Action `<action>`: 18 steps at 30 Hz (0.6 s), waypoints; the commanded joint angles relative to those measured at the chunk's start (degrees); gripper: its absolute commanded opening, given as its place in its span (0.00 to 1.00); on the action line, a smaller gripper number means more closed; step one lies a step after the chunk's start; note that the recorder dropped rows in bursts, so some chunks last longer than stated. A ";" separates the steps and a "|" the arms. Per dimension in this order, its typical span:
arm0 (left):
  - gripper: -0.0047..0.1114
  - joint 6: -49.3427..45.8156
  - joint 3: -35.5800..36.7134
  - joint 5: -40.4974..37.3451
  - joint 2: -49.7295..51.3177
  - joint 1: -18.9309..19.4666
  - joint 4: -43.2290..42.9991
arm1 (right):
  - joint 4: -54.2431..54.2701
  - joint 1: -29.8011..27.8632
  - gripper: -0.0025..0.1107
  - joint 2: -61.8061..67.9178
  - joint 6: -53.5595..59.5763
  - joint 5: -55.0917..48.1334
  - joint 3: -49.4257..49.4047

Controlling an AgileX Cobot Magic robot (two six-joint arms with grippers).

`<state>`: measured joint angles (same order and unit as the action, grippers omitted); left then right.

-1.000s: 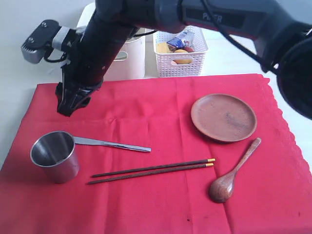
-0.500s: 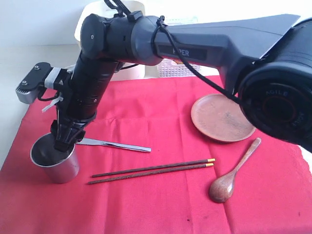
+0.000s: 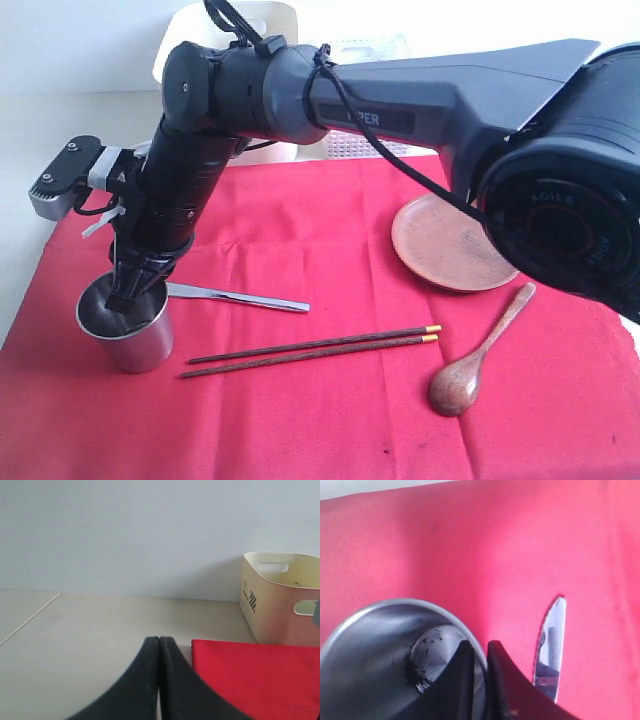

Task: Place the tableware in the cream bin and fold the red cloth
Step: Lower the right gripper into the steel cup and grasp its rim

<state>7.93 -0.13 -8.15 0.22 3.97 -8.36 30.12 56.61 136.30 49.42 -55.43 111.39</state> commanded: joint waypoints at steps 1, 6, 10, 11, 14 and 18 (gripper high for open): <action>0.04 -0.22 0.13 0.11 -0.22 0.07 -0.36 | -0.23 0.05 0.02 0.04 0.53 0.69 -0.06; 0.04 -0.22 0.13 0.11 -0.22 0.07 -0.36 | -0.01 0.05 0.02 -0.76 0.28 -0.49 -0.06; 0.04 -0.22 0.13 0.11 -0.22 0.07 -0.36 | 1.26 0.05 0.02 -2.25 0.27 -1.69 -0.06; 0.04 -0.22 0.13 0.11 -0.22 0.07 -0.36 | 1.27 0.05 0.02 -2.72 0.27 -1.80 -0.06; 0.04 -0.22 0.13 0.11 -0.22 0.07 -0.36 | 1.16 0.05 0.02 -4.25 0.27 -1.80 -0.06; 0.04 -0.22 0.13 0.11 -0.22 0.07 -0.36 | -0.42 -0.28 0.02 -7.23 0.27 -1.09 -0.06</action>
<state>7.93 -0.13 -8.15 0.22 3.97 -8.36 30.56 56.61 131.85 49.42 -56.98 111.39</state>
